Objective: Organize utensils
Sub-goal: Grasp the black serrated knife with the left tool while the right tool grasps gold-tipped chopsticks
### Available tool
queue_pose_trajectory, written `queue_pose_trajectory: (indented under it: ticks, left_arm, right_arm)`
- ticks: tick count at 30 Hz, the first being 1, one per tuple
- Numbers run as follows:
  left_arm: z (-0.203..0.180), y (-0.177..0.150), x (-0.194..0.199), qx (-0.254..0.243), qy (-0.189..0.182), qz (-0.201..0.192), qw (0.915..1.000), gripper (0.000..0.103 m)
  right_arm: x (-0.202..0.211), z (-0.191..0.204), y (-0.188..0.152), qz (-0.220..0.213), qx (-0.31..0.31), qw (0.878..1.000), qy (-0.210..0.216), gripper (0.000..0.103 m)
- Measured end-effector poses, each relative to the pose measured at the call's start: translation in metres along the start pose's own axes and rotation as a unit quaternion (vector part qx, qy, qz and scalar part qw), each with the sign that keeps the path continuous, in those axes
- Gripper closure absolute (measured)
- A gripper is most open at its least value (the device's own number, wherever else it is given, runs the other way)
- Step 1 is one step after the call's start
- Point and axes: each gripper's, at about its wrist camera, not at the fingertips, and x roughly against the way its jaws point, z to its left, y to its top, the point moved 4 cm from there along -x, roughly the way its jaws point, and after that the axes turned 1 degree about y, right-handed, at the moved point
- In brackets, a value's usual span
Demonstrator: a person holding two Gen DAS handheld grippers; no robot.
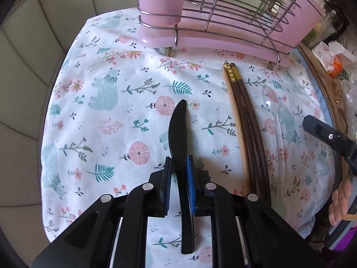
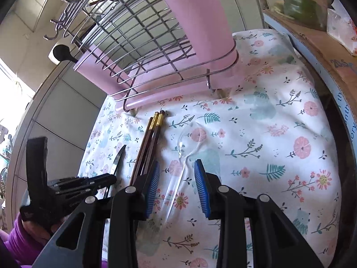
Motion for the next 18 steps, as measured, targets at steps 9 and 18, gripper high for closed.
queue_pose_trajectory:
  ticks: [9,18]
  left_arm:
    - [0.002,0.038,-0.009,-0.005,0.001,0.025,0.9997,0.076]
    - [0.009,0.051,-0.026,0.011,0.001,0.034,0.9993,0.086]
  right_arm:
    - [-0.013,0.005,0.003,0.025,-0.004,1.0,0.017,0.072]
    - [-0.041,0.019,0.028,0.074,-0.027,0.996,0.04,0.089]
